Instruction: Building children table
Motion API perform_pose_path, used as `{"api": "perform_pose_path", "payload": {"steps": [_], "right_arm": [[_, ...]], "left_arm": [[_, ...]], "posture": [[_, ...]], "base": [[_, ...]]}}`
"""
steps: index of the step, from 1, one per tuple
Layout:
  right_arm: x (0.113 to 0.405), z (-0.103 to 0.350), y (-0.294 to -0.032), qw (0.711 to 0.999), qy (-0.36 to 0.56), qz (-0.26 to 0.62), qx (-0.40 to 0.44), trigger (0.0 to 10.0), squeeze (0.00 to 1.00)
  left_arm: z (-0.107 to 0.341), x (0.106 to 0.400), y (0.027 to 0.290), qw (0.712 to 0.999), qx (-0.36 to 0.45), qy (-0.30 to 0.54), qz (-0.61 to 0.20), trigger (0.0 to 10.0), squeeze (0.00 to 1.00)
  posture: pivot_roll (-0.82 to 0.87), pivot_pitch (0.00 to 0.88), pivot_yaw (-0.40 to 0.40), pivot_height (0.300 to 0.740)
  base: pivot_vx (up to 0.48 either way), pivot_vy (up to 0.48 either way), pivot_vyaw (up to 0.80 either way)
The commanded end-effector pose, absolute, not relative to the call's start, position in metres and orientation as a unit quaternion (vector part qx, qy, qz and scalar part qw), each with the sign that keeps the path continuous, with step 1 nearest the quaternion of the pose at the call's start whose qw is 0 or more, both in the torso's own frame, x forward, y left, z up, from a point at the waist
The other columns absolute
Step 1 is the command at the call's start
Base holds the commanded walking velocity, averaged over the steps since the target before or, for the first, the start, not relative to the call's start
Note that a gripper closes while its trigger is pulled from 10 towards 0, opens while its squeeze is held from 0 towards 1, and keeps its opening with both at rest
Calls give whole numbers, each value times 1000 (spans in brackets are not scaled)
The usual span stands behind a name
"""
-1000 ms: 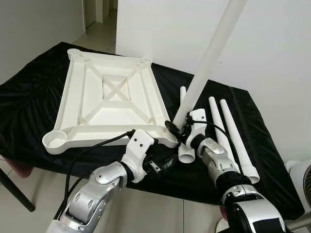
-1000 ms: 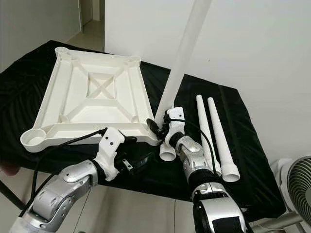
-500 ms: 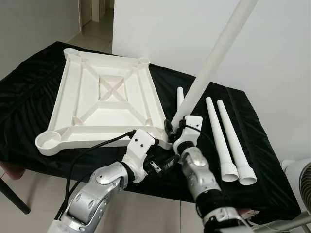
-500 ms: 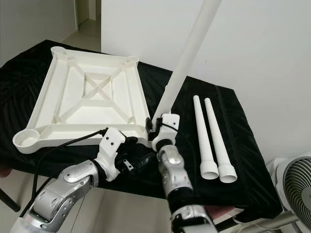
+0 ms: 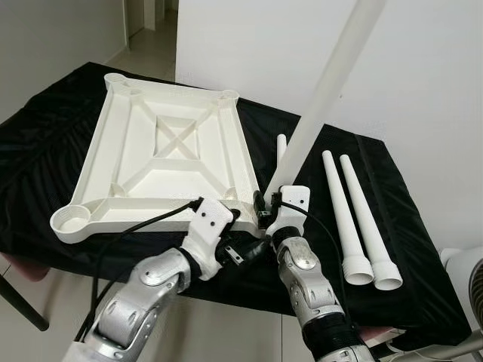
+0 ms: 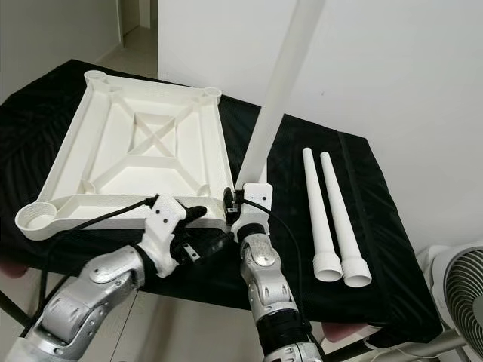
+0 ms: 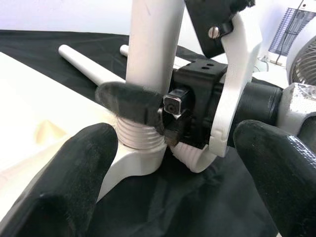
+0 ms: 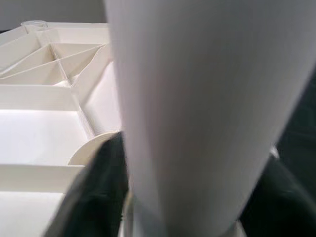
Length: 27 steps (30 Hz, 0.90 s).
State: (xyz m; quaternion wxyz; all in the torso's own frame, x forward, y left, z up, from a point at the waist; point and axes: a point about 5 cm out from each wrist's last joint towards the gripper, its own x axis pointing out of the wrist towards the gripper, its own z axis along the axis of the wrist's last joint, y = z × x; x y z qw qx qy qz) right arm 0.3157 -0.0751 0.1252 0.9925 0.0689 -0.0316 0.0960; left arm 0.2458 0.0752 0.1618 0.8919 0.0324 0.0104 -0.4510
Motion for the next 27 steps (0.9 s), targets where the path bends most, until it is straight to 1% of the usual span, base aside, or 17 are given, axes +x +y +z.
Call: {"api": "perform_pose_path", "payload": {"steps": [1,4,6,7,8,9,11,12,13,15,16,17,18,27], "right_arm": [[316,121,-80,992,-22,99,75,10000,1000],[317,123,-81,991,-32,113,71,10000,1000],[319,129,-86,987,-44,144,50,10000,1000],[320,130,-87,986,-44,157,41,10000,867],[321,130,-88,985,-43,164,35,10000,867],[322,131,-90,983,-42,176,37,10000,0],[323,132,-91,980,-39,190,40,10000,0],[325,132,-95,975,-36,215,33,10000,0],[325,132,-95,975,-36,215,33,10000,0],[327,133,-99,968,-34,248,26,10000,0],[327,133,-99,968,-34,248,26,10000,0],[333,130,-107,959,-20,284,6,10000,0],[335,129,-110,955,-13,296,-4,10000,0],[346,125,-118,944,8,329,-30,10000,0]], "left_arm": [[165,240,70,874,41,-1,-483,10000,0],[165,240,70,873,42,-2,-486,10000,0],[166,241,69,872,45,-4,-487,10000,0],[167,241,69,872,46,-5,-488,10000,0],[167,241,69,872,47,-6,-487,10000,0],[167,242,68,872,49,-5,-487,10000,0],[166,242,68,872,52,-4,-487,10000,0],[165,242,67,871,57,-3,-487,10000,0],[165,242,67,871,57,-3,-487,10000,0],[165,240,65,870,56,-1,-489,10000,0],[165,240,65,870,56,-1,-489,10000,0],[165,239,63,871,44,5,-490,10000,0],[165,239,63,871,38,10,-490,10000,0],[164,238,59,868,37,11,-495,10000,0]], "posture": [[58,13,-180,740],[58,11,-180,740],[56,11,-179,740],[56,11,-179,740],[56,11,-179,740],[55,10,-178,740],[55,10,-178,740],[56,11,-177,740],[56,11,-177,740],[56,11,-177,740],[56,11,-177,740],[59,10,-172,740],[58,10,-171,740],[59,8,-164,740]], "base": [[0,0,0],[0,0,0],[0,0,0],[0,0,0],[0,0,0],[0,0,0],[0,0,0],[0,0,0],[0,0,0],[0,0,0],[0,0,0],[0,0,0],[0,0,0],[0,0,0]]}}
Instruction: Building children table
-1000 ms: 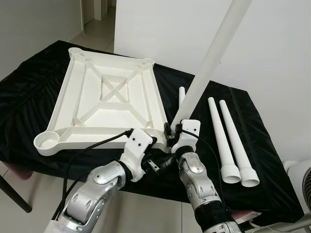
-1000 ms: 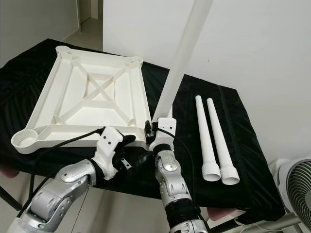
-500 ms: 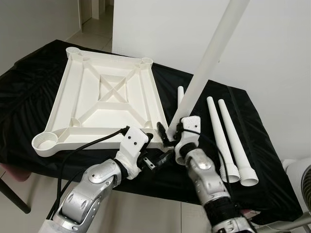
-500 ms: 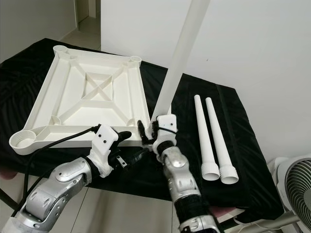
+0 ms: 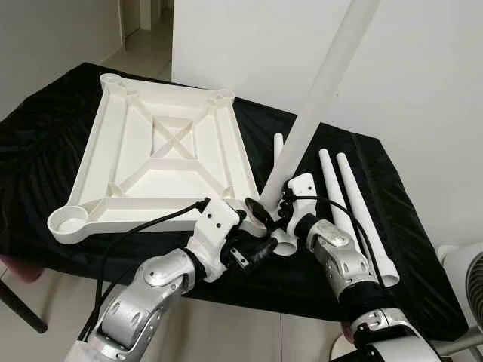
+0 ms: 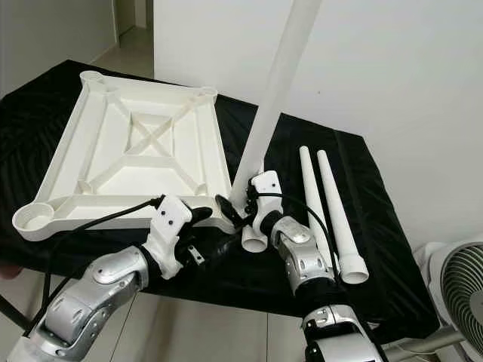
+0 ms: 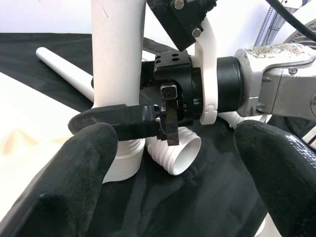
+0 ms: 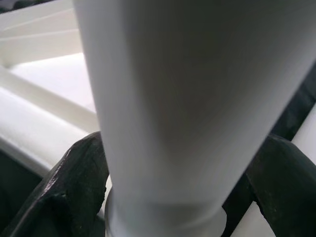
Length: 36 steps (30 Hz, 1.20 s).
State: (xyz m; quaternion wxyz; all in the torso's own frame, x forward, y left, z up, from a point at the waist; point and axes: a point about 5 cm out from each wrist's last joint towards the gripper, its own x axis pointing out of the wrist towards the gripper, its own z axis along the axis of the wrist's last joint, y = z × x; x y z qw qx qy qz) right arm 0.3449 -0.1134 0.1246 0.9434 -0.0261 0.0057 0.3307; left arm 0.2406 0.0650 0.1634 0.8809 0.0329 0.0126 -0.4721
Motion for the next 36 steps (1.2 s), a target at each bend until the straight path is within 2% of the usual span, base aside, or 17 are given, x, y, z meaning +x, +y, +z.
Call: {"api": "perform_pose_path", "payload": {"steps": [1,7,8,9,10,12,13,14,16,17,18,19,26,27,30,32,36], "right_arm": [[349,125,-119,942,9,335,-33,10000,0],[352,126,-117,932,8,360,-36,10000,0],[354,126,-116,930,7,366,-34,8902,0],[354,128,-115,928,3,372,-28,8902,0],[355,130,-114,926,-2,377,-22,7569,0],[357,131,-114,925,-5,380,-17,7569,0],[358,132,-114,925,-8,379,-17,8314,0],[359,132,-114,926,-8,376,-18,4588,0],[360,132,-114,927,-8,374,-18,4588,0],[360,131,-114,927,-8,374,-18,2118,0],[360,131,-114,927,-8,375,-17,2118,0],[359,126,-114,925,0,379,-12,0,0],[354,115,-118,925,17,378,22,0,0],[353,114,-118,927,19,373,26,10000,0],[352,111,-118,929,20,368,31,10000,0],[351,112,-118,938,10,343,59,10000,0],[350,111,-113,955,8,290,59,10000,0]], "left_arm": [[165,238,58,868,38,11,-496,10000,0],[165,238,59,868,38,10,-495,10000,0],[165,238,59,868,38,11,-494,10000,0],[165,239,59,869,37,11,-494,10000,0],[166,239,58,869,37,11,-494,10000,0],[166,239,58,869,37,11,-494,10000,0],[166,239,58,868,37,10,-494,10000,0],[166,239,57,868,38,10,-495,10000,0],[166,239,57,868,38,10,-495,10000,0],[166,239,57,868,38,10,-496,10000,0],[166,239,57,867,38,10,-496,10000,0],[166,239,56,866,38,9,-498,10000,0],[166,238,55,865,41,8,-501,10000,0],[166,238,55,864,40,8,-501,10000,0],[166,238,55,864,40,8,-502,10000,0],[166,239,55,865,39,7,-500,10000,0],[165,239,55,866,38,8,-499,10000,0]], "posture": [[62,6,-164,740],[70,4,-164,740],[73,1,-163,740],[74,0,-163,740],[74,0,-163,740],[74,0,-163,740],[75,0,-163,740],[77,0,-163,740],[77,0,-163,740],[78,0,-164,740],[78,0,-164,740],[78,0,-165,740],[76,0,-170,740],[74,0,-172,740],[74,0,-172,740],[75,0,-174,740],[70,0,-175,740]], "base": [[0,0,0],[0,0,0],[0,0,0],[0,0,0],[0,0,0],[0,0,0],[0,0,0],[0,0,0],[0,0,0],[0,0,0],[0,0,0],[0,0,0],[0,0,0],[0,0,0],[0,0,0],[0,0,0],[0,0,0]]}}
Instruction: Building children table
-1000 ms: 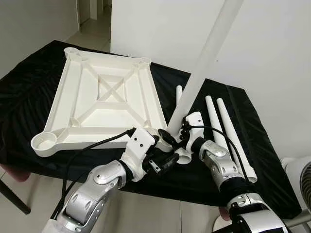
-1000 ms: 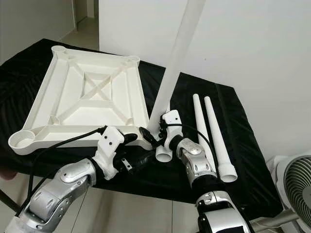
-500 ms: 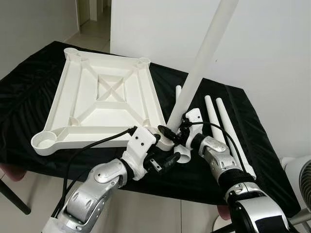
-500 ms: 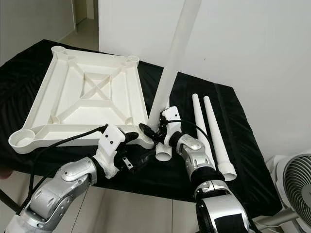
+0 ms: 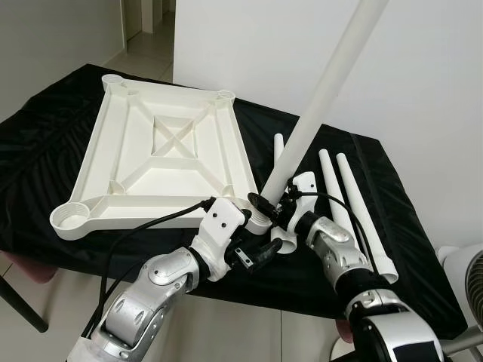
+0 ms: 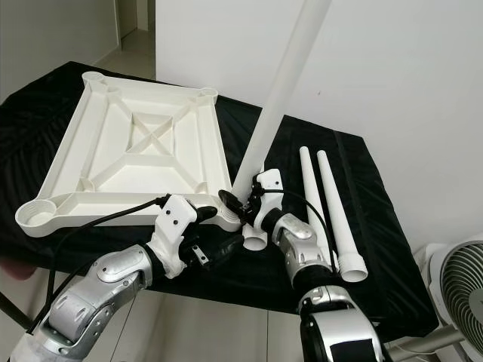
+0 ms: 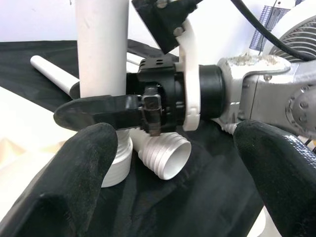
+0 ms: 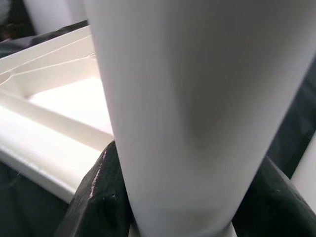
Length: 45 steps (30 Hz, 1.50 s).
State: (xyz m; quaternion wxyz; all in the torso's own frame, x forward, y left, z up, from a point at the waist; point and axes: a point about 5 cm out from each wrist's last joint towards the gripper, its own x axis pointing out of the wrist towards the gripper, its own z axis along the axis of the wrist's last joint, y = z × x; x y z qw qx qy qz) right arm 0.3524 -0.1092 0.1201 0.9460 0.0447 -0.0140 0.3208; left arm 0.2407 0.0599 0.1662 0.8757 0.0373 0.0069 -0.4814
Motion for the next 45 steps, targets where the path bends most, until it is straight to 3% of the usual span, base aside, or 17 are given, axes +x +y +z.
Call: {"api": "perform_pose_path", "payload": {"steps": [1,9,21,26,36,37,39,40,45], "right_arm": [[350,111,-113,955,8,290,59,10000,0],[341,109,-95,969,-3,243,49,10000,0],[323,109,-84,994,17,58,89,10000,0],[313,112,-78,994,14,59,96,10000,0],[315,112,-92,994,21,49,91,10000,0],[314,113,-92,994,22,46,93,10000,110],[313,114,-93,994,22,44,94,10000,110],[313,115,-92,994,20,45,97,10000,1000],[314,119,-92,993,8,50,108,10000,1000]], "left_arm": [[165,239,55,866,38,8,-499,10000,0],[164,242,53,865,37,7,-500,10000,0],[158,248,63,876,55,5,-480,10000,0],[157,246,68,871,67,7,-486,10000,0],[157,251,74,877,83,-4,-474,10000,0],[157,251,74,877,82,-5,-473,10000,0],[157,251,75,878,83,-6,-472,10000,0],[158,251,75,878,83,-6,-472,10000,0],[159,253,77,878,77,-6,-473,10000,0]], "posture": [[70,0,-175,740],[59,0,-172,740],[59,0,-177,740],[58,0,-174,740],[50,0,-160,740],[51,0,-157,740],[51,0,-157,740],[51,0,-150,740],[44,0,-130,740]], "base": [[0,0,0],[0,0,0],[0,0,0],[0,0,0],[0,0,0],[0,0,0],[0,0,0],[0,0,0],[0,0,0]]}}
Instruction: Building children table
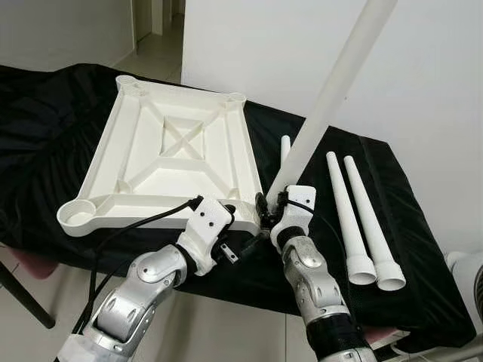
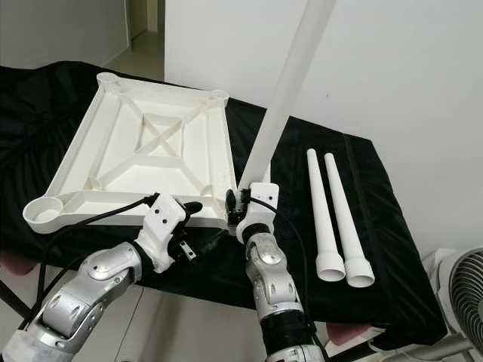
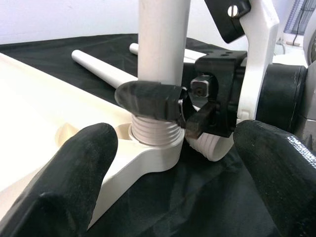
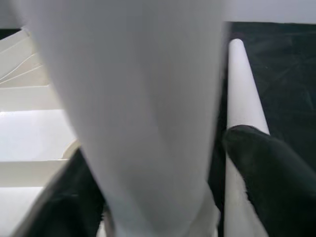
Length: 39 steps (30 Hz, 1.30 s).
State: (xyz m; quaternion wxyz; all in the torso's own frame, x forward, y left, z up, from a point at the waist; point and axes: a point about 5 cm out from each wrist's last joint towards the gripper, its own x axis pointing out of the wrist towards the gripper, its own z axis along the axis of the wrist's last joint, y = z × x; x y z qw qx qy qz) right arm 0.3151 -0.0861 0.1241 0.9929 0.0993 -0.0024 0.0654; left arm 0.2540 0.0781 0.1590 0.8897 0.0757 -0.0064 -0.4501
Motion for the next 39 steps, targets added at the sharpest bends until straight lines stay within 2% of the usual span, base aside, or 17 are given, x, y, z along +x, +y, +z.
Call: {"api": "perform_pose_path", "payload": {"steps": [1,15,20,25,28,29,33,37,38,39], "right_arm": [[314,120,-92,993,2,49,109,10000,0],[313,130,-98,990,-41,84,104,10000,0],[312,135,-104,986,-59,137,80,10000,0],[319,138,-113,977,-60,204,14,10000,0],[321,138,-114,975,-57,214,6,10000,0],[324,139,-115,967,-52,250,-7,10000,0],[330,140,-114,953,-45,298,-25,10000,0],[333,140,-113,950,-43,307,-39,10000,0],[335,139,-112,948,-41,313,-40,0,0],[337,138,-111,947,-37,316,-40,0,0]], "left_arm": [[159,254,77,877,75,-5,-474,10000,0],[159,262,69,859,70,5,-507,10000,0],[158,262,68,852,75,6,-518,10000,0],[156,259,71,849,78,8,-523,10000,0],[156,259,71,848,78,8,-524,10000,0],[157,258,71,844,75,7,-531,10000,0],[160,257,73,835,72,0,-546,10000,0],[162,255,74,831,71,-1,-552,10000,0],[162,254,73,829,71,-2,-555,10000,0],[162,254,73,827,71,-2,-557,10000,0]], "posture": [[28,0,-109,740],[-50,0,-25,740],[-55,0,-33,740],[-58,0,-31,740],[-58,0,-31,740],[-58,0,-30,740],[-57,0,-29,740],[-56,0,-31,740],[-56,0,-30,740],[-56,0,-30,740]], "base": [[0,0,0],[0,0,0],[0,0,0],[0,0,0],[0,0,0],[0,0,0],[0,0,0],[0,0,0],[0,0,0],[0,0,0]]}}
